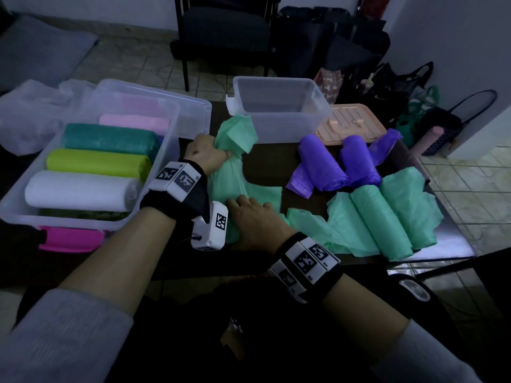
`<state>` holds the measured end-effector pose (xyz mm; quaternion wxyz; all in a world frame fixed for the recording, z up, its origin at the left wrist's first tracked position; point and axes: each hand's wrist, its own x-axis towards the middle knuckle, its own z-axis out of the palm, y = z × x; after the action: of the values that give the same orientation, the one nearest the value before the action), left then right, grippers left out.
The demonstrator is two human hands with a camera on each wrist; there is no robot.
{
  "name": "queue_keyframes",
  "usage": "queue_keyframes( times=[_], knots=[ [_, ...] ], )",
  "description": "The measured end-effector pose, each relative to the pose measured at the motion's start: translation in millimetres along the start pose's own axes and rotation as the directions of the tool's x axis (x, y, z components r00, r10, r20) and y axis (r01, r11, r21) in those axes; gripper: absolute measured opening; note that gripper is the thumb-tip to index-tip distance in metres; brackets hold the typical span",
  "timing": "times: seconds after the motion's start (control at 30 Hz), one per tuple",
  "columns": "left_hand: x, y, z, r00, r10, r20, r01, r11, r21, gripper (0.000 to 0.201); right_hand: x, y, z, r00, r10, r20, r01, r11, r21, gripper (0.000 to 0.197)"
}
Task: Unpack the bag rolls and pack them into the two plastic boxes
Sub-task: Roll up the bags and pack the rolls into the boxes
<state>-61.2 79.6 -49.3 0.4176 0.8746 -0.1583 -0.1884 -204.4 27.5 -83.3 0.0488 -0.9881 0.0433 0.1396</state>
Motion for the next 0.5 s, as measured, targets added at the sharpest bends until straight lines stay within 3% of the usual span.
queue_keyframes(
  times=[0.13, 0.2, 0.27, 0.37, 0.5],
  knots=[
    [5, 3, -6, 0.995, -0.024, -0.101, 0.018, 0.998, -0.062, 0.032, -2, 2, 2, 0.995, -0.024, 0.093, 0.024, 1.0, 0.002, 0.071],
    [6, 0, -5, 0.993, -0.075, -0.097, 0.077, 0.997, 0.017, 0.042, -3, 4, 1, 0.989, -0.033, 0.144, 0.027, 0.999, 0.038, 0.071],
    [6, -9, 2, 0.984, -0.181, 0.001, 0.179, 0.976, 0.127, 0.055, -3, 5, -2, 0.983, -0.038, 0.177, 0.024, 0.997, 0.079, 0.068],
    [6, -22, 14, 0.937, -0.308, 0.167, 0.283, 0.946, 0.157, 0.068, -3, 5, -6, 0.983, -0.049, 0.175, 0.037, 0.997, 0.074, 0.063],
    [10, -26, 19, 0.929, -0.316, 0.193, 0.282, 0.941, 0.186, 0.074, -4, 3, -6, 0.987, -0.081, 0.141, 0.078, 0.997, 0.025, 0.06]
  ],
)
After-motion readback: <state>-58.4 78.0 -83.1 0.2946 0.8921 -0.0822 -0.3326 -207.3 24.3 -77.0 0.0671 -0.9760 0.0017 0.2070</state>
